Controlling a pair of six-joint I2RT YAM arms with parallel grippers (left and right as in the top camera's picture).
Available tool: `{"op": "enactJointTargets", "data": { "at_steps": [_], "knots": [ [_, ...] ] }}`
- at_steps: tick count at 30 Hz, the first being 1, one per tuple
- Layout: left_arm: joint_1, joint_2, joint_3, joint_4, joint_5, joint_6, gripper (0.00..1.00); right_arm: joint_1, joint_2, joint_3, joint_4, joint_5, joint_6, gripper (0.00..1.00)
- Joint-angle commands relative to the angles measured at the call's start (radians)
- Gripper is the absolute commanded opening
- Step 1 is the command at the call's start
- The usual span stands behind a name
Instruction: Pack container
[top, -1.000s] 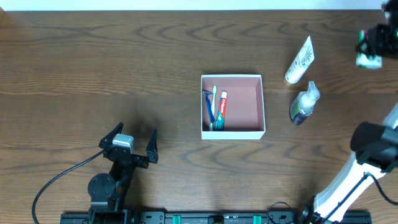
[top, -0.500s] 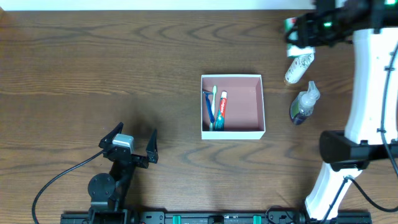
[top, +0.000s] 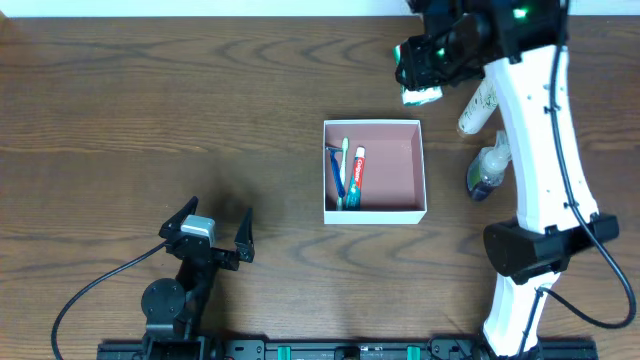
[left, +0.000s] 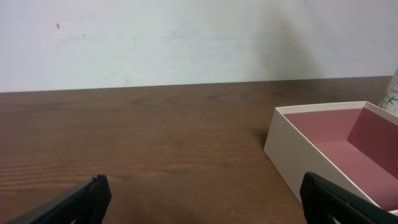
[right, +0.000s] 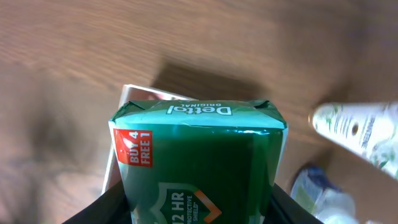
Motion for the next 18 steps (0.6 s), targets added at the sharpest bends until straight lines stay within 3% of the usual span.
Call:
{"op": "enactJointTargets", "data": {
  "at_steps": [1,8,18],
  "knots": [
    [0.004,-0.006,-0.018,-0.033,0.006,-0.005,0.98,0.008,-0.018,-0.1,0.035,0.064,0.154,0.28],
    [0.004,-0.006,-0.018,-0.033,0.006,-0.005,0.98,0.035,-0.018,-0.297,0.116,0.064,0.255,0.27],
    [0.004,-0.006,-0.018,-0.033,0.006,-0.005,0.98,0.098,-0.018,-0.318,0.088,0.086,0.335,0.23]
  ]
}}
